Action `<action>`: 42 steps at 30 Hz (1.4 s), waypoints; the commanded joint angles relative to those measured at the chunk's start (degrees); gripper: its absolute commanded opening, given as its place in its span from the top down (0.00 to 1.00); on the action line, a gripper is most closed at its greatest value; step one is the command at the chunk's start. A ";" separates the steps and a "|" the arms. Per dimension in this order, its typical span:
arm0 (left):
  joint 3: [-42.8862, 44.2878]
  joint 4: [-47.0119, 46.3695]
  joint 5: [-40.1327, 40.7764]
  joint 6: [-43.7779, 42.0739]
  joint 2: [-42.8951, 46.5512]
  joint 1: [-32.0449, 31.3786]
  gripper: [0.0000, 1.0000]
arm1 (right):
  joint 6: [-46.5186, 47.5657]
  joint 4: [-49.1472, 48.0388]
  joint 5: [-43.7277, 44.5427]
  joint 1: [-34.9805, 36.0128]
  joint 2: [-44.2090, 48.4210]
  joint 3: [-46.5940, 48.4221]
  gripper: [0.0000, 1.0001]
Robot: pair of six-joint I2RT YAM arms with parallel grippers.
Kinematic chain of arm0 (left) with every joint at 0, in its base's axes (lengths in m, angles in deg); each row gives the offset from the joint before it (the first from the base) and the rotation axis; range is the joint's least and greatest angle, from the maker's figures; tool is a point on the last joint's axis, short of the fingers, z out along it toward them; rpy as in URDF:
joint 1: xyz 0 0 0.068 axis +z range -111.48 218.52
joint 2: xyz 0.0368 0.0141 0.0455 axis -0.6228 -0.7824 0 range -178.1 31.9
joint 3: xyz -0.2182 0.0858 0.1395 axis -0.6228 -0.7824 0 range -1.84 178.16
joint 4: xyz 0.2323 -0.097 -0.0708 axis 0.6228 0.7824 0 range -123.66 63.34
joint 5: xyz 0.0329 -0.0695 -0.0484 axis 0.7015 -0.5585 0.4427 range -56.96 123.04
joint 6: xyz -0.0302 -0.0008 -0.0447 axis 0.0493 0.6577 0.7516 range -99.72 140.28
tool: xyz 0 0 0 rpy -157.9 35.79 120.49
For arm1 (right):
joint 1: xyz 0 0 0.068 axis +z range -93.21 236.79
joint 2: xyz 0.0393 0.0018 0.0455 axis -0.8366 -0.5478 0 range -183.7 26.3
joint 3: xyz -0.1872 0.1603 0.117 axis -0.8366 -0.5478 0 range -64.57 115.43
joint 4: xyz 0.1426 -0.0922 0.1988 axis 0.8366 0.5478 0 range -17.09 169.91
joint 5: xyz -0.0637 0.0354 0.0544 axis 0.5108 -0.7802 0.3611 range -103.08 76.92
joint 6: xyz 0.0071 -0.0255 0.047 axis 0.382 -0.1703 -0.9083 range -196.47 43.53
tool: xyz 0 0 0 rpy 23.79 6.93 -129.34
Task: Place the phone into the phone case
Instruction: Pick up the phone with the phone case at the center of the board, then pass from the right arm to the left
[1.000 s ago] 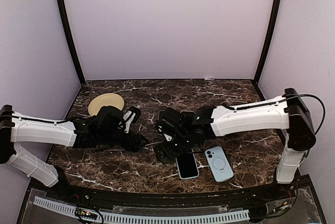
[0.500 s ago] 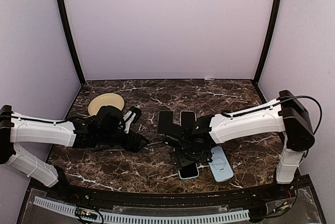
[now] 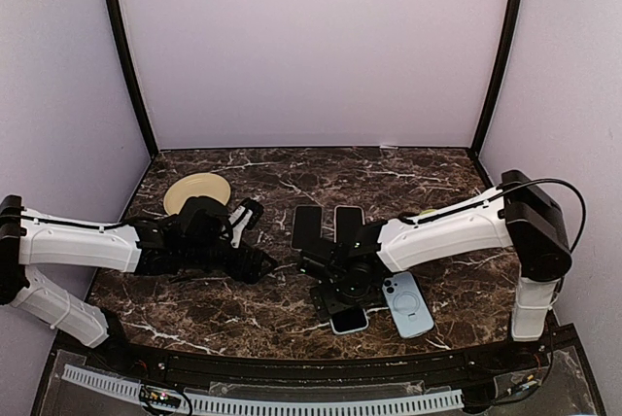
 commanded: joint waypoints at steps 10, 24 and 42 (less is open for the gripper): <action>0.19 -0.99 -0.42 -0.74 0.31 0.47 0.24 | 2.62 -2.65 0.17 0.89 -0.56 -2.11 0.57; -10.86 -30.70 -11.45 15.72 2.85 0.12 0.19 | 11.33 -39.39 3.08 1.48 20.12 -19.36 0.85; -3.61 -37.27 -1.91 15.15 -2.45 -7.51 0.30 | 19.29 -51.55 21.02 8.52 25.12 -21.24 0.89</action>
